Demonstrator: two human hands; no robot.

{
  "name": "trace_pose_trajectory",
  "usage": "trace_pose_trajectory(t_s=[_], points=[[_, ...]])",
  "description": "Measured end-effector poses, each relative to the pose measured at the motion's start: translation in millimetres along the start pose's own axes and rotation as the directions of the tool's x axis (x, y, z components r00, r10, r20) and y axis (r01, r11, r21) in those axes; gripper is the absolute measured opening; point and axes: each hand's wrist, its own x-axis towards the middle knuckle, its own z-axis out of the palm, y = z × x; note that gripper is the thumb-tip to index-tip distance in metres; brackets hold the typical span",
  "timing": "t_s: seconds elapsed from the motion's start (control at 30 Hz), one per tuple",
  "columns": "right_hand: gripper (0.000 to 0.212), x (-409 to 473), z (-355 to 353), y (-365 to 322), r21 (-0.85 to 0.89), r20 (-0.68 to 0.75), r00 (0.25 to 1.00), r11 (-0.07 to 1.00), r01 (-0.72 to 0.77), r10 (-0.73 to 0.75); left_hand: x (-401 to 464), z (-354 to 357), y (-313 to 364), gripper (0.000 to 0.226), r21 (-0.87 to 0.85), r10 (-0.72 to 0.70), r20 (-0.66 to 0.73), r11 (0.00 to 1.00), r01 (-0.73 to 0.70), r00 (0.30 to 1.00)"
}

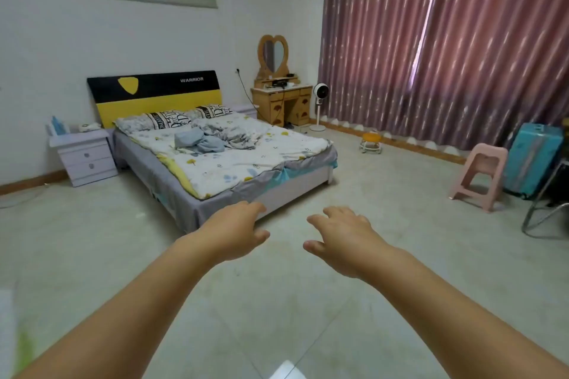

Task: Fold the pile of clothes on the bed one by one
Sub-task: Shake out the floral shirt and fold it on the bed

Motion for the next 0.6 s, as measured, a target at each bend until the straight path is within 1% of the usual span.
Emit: trace_pose_trajectory(t_s=[0.27,0.4,0.6], points=[[0.049,58.1,-2.5,67.3,-0.027,0.038,0.999,1.000,0.002,-0.001,76.3,19.9,32.7,0.056,-0.024,-0.038,0.016,0.999,0.038,0.999],[0.048,91.7,2.4,91.1,-0.017,0.054,0.999,1.000,0.005,-0.004,117.0,25.8,35.1,0.054,-0.028,-0.043,0.057,0.999,0.044,0.997],[0.048,161.0,5.5,116.1,-0.024,0.081,0.997,1.000,-0.001,0.003,189.9,30.1,19.0,0.054,-0.003,-0.038,0.063,0.999,0.038,0.997]])
